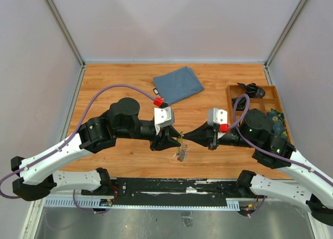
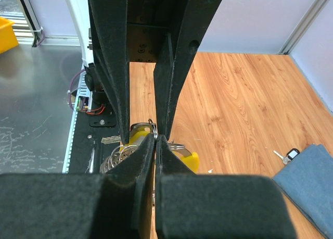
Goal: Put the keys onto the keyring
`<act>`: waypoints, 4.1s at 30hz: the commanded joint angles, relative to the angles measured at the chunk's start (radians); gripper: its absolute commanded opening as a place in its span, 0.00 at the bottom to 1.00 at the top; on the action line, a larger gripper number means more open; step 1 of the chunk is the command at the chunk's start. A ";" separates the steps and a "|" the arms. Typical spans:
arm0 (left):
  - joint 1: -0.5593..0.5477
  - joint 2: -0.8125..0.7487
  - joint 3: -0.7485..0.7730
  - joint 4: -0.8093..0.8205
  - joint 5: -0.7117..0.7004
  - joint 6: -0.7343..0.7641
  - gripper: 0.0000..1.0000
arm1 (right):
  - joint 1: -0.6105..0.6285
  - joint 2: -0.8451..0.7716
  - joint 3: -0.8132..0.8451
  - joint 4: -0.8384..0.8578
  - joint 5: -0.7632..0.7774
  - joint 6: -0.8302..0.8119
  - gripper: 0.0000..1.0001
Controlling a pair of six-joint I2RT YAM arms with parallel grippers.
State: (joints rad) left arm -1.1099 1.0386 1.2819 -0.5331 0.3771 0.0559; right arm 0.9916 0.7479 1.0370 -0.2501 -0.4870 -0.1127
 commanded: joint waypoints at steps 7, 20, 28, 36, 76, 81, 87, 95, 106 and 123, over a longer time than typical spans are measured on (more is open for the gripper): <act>-0.013 -0.012 -0.023 0.023 0.009 -0.013 0.33 | -0.011 -0.028 -0.015 0.112 0.045 0.023 0.00; -0.012 -0.020 -0.030 0.033 -0.011 -0.017 0.17 | -0.011 -0.043 -0.020 0.137 0.059 0.037 0.00; -0.013 -0.030 -0.033 0.058 -0.026 -0.028 0.32 | -0.011 -0.057 -0.054 0.200 0.058 0.085 0.00; -0.013 -0.097 -0.070 0.193 -0.089 -0.062 0.36 | -0.011 -0.058 -0.066 0.195 0.032 0.089 0.00; -0.012 -0.117 -0.179 0.394 -0.055 -0.115 0.37 | -0.011 -0.099 -0.101 0.323 0.008 0.143 0.00; -0.012 -0.115 -0.183 0.399 -0.051 -0.116 0.25 | -0.011 -0.099 -0.100 0.325 0.007 0.145 0.00; -0.011 -0.121 -0.181 0.413 -0.049 -0.118 0.12 | -0.011 -0.093 -0.106 0.316 0.002 0.144 0.00; -0.012 -0.120 -0.174 0.415 -0.041 -0.120 0.12 | -0.011 -0.091 -0.112 0.314 0.001 0.143 0.00; -0.012 -0.095 -0.110 0.290 -0.078 -0.096 0.01 | -0.011 -0.098 -0.093 0.240 0.024 0.098 0.05; -0.013 0.118 0.218 -0.290 -0.330 0.049 0.00 | -0.011 -0.013 0.018 -0.111 0.166 -0.103 0.34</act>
State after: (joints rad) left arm -1.1103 1.1023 1.4239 -0.6773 0.1356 0.0578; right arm 0.9916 0.7052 1.0245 -0.2905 -0.3592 -0.1654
